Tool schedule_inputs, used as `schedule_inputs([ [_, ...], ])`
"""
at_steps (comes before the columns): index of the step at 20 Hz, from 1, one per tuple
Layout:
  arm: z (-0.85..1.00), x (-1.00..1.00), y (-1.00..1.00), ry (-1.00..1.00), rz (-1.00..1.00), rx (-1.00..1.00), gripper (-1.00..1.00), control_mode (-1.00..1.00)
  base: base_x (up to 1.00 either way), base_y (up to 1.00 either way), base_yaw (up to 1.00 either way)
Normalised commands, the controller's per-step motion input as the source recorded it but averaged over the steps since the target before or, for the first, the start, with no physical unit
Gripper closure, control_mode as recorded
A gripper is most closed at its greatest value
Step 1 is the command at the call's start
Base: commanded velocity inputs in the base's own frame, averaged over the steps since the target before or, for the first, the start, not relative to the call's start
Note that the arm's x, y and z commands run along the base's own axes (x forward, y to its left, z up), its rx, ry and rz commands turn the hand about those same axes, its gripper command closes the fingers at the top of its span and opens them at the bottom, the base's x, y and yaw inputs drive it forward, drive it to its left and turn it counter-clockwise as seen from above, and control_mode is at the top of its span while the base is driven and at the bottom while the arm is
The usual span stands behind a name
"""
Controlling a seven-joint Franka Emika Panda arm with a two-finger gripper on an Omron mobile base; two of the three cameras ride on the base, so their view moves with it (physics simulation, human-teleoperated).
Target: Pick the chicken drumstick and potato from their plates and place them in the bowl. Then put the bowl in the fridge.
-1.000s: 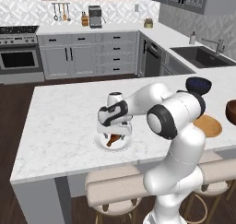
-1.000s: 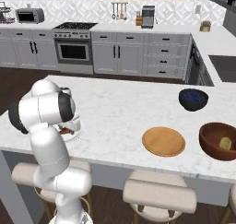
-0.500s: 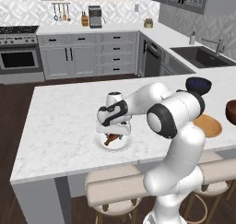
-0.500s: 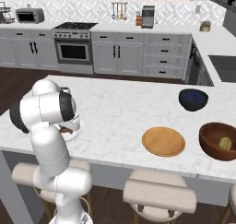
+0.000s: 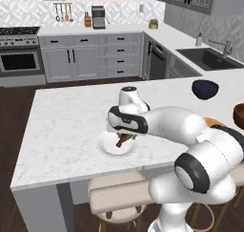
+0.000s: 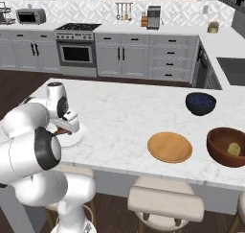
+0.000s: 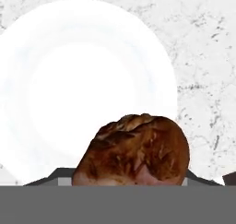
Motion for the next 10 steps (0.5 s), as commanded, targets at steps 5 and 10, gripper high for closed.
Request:
schedule_inputs([
  [5, 0.82, -0.86, -0.44, -0.08, 0.01, 0.02, 1.0, -1.0, 0.0, 0.0, 0.0],
  [10, 0.79, -0.55, -0.2, 0.0, 0.01, 0.0, 1.0, -1.0, 0.0, 0.0, 0.0],
])
